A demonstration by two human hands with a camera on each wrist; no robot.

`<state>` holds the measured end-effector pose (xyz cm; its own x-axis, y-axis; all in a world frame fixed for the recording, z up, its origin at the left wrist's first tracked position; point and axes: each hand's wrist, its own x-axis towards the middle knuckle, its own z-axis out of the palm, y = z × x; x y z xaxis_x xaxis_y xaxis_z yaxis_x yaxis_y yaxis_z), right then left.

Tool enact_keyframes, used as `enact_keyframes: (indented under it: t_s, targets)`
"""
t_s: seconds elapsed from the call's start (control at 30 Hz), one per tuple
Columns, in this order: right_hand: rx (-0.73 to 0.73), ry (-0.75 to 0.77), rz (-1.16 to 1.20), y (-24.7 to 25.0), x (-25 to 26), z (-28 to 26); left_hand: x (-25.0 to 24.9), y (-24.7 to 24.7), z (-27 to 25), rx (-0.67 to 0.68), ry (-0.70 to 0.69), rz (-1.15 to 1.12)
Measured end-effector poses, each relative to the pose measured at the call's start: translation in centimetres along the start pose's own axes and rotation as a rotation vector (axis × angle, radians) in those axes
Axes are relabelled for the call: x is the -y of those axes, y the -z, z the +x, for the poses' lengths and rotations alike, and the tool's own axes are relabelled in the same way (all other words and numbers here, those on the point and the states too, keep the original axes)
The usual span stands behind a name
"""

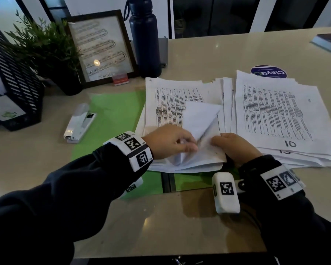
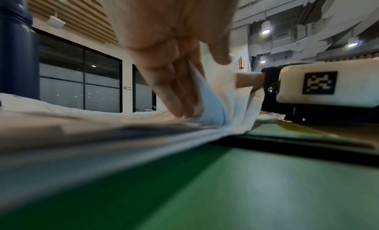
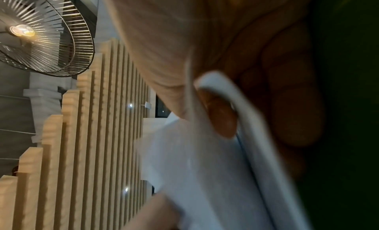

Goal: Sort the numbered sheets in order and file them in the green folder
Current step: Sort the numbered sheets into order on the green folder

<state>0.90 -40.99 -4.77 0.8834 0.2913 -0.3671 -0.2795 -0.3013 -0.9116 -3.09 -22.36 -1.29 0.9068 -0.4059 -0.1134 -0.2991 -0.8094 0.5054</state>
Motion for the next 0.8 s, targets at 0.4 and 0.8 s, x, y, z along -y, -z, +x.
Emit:
enact_keyframes:
  t_s: [0.4, 0.8]
  targets:
    - [0.046, -0.030, -0.147, 0.7, -1.0, 1.1, 0.8, 0.6, -0.1, -0.551, 0.043, -0.059]
    - [0.008, -0.041, -0.077, 0.0, -0.1, 0.2, 0.7, 0.8, -0.4, -0.712, 0.067, -0.252]
